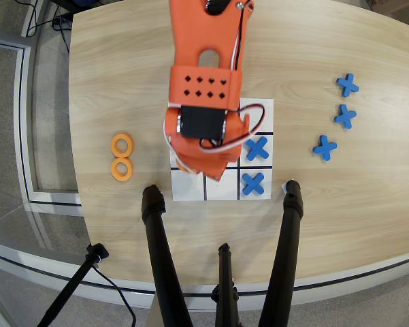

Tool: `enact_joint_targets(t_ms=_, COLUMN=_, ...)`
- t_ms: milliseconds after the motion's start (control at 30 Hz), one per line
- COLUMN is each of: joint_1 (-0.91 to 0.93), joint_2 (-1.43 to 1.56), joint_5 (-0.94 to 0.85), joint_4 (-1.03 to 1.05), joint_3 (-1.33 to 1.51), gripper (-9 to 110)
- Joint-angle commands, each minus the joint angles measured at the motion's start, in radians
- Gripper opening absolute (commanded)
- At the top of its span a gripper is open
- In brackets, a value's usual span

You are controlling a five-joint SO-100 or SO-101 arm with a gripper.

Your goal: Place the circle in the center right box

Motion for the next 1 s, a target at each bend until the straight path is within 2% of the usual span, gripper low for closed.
enact_joint_targets(t_ms=0, joint_1=-0.011, joint_2=0.107, joint_5=-0.018, joint_4=-0.038, joint_3=0.100, gripper=0)
enact_joint_targets(t_ms=300, joint_1=0.061, joint_2=0.132, joint_5=-0.069, joint_4=-0.247, joint_3=0.296, gripper=0)
enact_joint_targets(t_ms=700, joint_1=0.094, joint_2=-0.055, joint_5=-0.097, joint_4=-0.356, joint_3=0.278, gripper=0)
enact_joint_targets(t_ms=967, joint_1=0.067, joint_2=-0.184, joint_5=-0.086, joint_4=-0.357, joint_3=0.172, gripper=0)
